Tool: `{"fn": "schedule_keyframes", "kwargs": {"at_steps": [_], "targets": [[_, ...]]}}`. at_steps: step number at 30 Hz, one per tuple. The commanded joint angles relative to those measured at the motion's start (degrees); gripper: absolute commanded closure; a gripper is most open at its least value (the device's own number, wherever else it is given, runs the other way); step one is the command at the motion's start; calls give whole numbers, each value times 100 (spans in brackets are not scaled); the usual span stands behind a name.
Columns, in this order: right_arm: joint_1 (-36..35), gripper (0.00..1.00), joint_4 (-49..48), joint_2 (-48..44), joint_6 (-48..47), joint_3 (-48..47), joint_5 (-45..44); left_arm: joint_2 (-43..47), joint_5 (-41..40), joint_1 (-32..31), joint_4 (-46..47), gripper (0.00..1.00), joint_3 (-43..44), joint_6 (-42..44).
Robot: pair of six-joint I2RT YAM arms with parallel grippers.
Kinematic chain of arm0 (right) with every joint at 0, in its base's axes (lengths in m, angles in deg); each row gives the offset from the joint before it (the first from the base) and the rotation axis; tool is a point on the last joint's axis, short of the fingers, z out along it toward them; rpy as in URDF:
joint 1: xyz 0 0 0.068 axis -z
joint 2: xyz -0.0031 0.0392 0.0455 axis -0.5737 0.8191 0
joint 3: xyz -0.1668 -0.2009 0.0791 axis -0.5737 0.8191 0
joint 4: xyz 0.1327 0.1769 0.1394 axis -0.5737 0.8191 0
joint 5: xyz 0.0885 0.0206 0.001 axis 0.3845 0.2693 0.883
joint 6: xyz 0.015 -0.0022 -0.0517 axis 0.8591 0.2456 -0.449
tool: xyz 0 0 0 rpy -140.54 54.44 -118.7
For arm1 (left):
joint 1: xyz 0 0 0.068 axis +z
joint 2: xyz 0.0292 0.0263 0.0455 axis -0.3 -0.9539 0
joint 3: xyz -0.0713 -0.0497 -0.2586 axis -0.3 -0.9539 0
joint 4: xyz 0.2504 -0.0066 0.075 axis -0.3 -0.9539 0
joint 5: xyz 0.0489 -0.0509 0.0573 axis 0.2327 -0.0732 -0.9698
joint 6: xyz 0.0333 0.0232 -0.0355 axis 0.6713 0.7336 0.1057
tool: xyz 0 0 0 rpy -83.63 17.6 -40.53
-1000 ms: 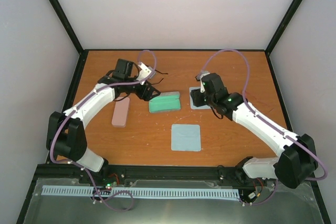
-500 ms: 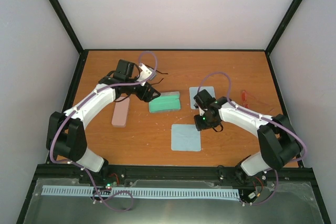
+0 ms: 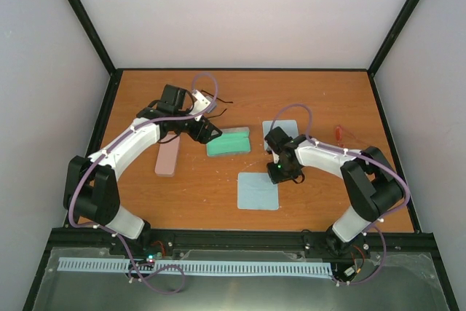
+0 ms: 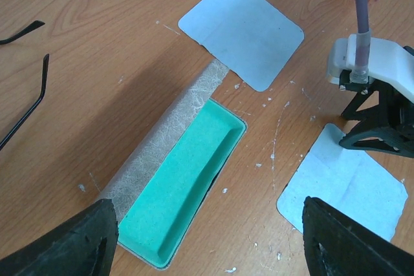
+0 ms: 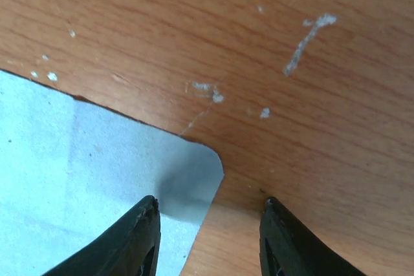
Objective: Organize the sunglasses
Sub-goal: Fold the glasses cleaning cloth at the center of the board.
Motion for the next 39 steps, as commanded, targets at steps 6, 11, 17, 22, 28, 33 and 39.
{"fn": "schedule_keyframes", "kwargs": {"at_steps": [6,11,17,22,28,33,39], "targets": [[3,59,-257,294,58,-257,109,109,141,-45,55,22,52,-146],[-80,68,-140,501,28,-270,77,110,102,-45,103,22,-7,-125],[-134,74,-15,606,-2,-221,103,112,40,-44,132,22,-101,-116],[-147,82,60,641,-36,-182,184,92,-39,-45,168,22,-158,-128],[-155,97,62,667,0,-106,296,43,-147,-126,182,22,-170,-117],[-147,97,25,530,121,-53,161,-32,-250,-309,134,26,-110,-60],[98,97,-196,113,542,123,-173,-360,-797,-1055,-12,43,-93,170]]}}
